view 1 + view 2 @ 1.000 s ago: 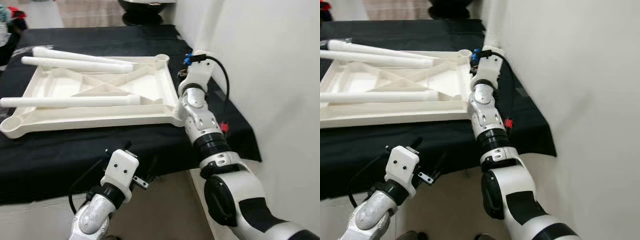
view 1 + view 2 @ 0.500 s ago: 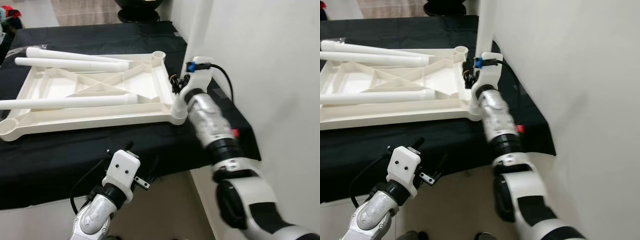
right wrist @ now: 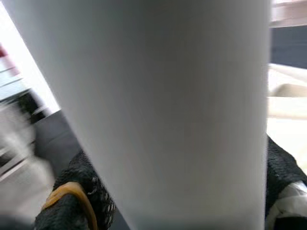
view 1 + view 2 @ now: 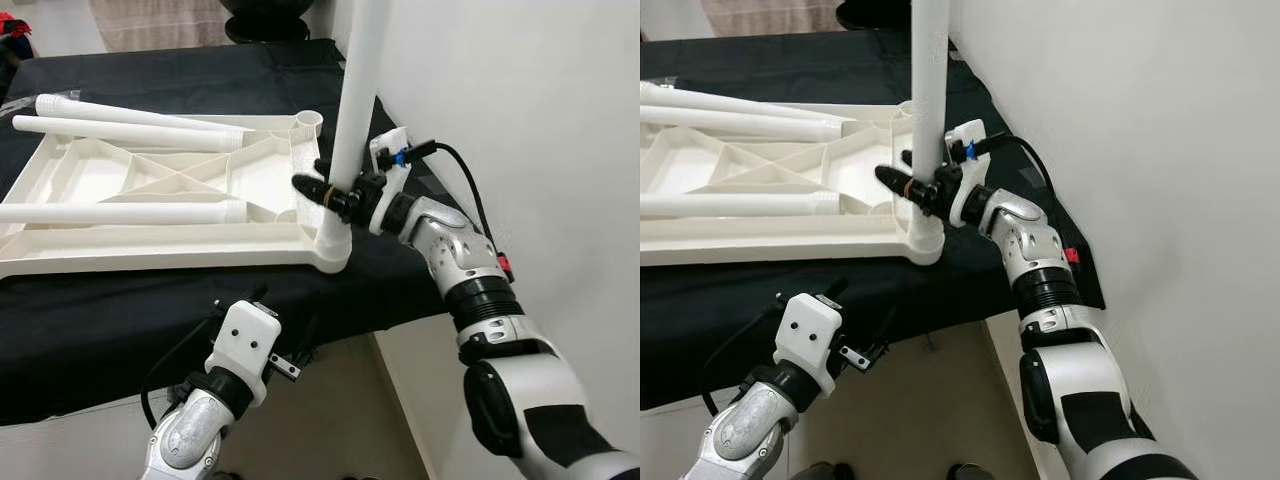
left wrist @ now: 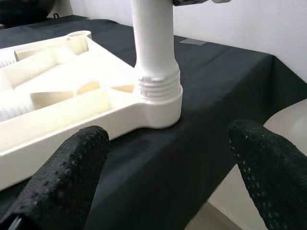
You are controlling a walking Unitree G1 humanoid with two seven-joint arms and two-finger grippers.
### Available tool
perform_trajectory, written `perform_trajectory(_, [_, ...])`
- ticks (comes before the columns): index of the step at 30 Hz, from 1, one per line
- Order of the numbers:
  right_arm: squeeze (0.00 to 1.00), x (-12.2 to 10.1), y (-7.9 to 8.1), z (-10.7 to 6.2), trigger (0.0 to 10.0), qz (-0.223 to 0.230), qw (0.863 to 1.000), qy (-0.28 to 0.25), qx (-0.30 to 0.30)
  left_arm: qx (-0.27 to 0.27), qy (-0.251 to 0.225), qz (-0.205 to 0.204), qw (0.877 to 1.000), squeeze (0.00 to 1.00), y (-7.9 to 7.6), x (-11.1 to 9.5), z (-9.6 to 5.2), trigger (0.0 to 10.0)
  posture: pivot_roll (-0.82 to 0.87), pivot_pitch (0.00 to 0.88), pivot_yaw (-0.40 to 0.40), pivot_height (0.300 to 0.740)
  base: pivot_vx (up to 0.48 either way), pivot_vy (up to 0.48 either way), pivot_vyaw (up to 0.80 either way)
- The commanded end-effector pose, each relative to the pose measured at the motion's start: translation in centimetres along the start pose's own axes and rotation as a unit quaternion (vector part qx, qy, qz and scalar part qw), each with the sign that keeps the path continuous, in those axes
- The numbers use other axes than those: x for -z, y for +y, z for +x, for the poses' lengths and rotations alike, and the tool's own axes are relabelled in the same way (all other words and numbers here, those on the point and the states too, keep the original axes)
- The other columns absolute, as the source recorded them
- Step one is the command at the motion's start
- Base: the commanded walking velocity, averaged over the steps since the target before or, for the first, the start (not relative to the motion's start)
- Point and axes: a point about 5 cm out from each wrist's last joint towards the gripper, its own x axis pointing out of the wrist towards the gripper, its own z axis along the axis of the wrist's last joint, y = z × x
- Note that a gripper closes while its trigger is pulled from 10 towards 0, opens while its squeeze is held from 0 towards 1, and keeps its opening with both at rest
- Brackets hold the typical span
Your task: Building children table
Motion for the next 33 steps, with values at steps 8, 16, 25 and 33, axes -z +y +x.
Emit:
perform_trajectory(8, [0.00,-0.6,0.4,1.4,0.0,-0.017,0.999,0.009,-0.031,0.005,0.005,0.000,1.000,0.00,-0.5,0.4,-0.1,10.0,0.11,0.106,-0.103,0.740,0.000,0.000,0.00])
perform_trajectory(16, [0.00,-0.7,-0.2,1.1,0.0,-0.018,1.000,-0.013,0.014,0.006,0.007,0.001,1.000,0.00,-0.5,0.5,-0.2,10.0,0.10,0.093,-0.096,0.740,0.000,0.000,0.00])
perform_trajectory(25, [0.00,0.1,-2.0,-0.2,0.0,-0.042,0.972,-0.035,0.227,0.003,0.005,0.004,1.000,0.00,-0.3,0.5,0.0,10.0,0.10,0.101,-0.090,0.740,0.000,0.000,0.00])
perform_trajectory(33, [0.00,0.7,-3.3,-2.0,0.0,-0.082,0.853,-0.016,0.516,0.003,0.002,0.006,1.000,0.00,0.0,0.5,0.3,10.0,0.09,0.106,-0.086,0.740,0.000,0.000,0.00])
